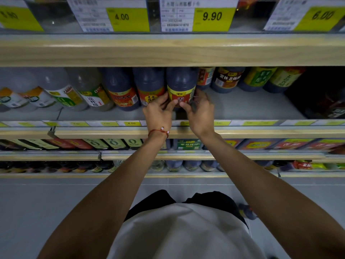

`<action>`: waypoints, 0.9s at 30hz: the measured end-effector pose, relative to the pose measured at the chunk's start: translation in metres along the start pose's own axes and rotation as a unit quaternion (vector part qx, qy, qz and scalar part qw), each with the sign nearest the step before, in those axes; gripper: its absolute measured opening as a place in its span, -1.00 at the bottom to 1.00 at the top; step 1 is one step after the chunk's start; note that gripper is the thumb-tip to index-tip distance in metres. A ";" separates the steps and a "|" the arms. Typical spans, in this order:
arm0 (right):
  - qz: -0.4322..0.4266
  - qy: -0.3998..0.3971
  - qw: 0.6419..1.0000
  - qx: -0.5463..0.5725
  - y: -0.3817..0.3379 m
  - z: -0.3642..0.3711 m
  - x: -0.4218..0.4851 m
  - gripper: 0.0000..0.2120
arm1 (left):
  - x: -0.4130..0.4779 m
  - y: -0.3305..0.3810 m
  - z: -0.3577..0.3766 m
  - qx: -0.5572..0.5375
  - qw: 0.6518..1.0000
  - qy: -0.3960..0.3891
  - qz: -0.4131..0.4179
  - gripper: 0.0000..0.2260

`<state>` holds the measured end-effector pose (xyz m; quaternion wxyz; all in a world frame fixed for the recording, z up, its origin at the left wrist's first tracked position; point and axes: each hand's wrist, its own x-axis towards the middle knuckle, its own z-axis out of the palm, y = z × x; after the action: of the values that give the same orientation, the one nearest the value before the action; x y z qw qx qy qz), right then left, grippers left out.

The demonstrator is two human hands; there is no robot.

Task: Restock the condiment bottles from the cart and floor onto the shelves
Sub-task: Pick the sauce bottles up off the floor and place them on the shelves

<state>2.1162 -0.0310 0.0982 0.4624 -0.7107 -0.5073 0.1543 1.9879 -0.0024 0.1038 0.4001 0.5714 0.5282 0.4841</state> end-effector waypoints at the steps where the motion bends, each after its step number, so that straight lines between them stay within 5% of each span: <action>1: 0.000 0.002 1.000 0.005 0.001 0.002 0.001 -0.49 | 0.001 -0.002 0.001 0.002 1.000 0.004 0.004 -0.73; 16: 0.005 -0.014 1.000 0.017 0.008 0.006 0.002 -0.51 | -0.001 0.000 0.008 0.019 1.000 0.011 -0.001 -0.76; 21: -0.014 -0.045 0.995 -0.085 -0.008 -0.025 -0.015 -0.57 | -0.007 0.008 -0.005 0.104 0.994 -0.031 -0.005 -0.65; 27: -0.091 -0.052 0.949 -0.296 -0.017 -0.066 -0.036 -0.55 | -0.025 0.032 -0.032 0.418 0.889 -0.102 0.155 -0.58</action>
<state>2.1366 -0.0940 0.1375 0.2163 -0.7573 -0.6161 -0.0091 1.9641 -0.0332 0.1378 0.0958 0.8065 0.5430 0.2134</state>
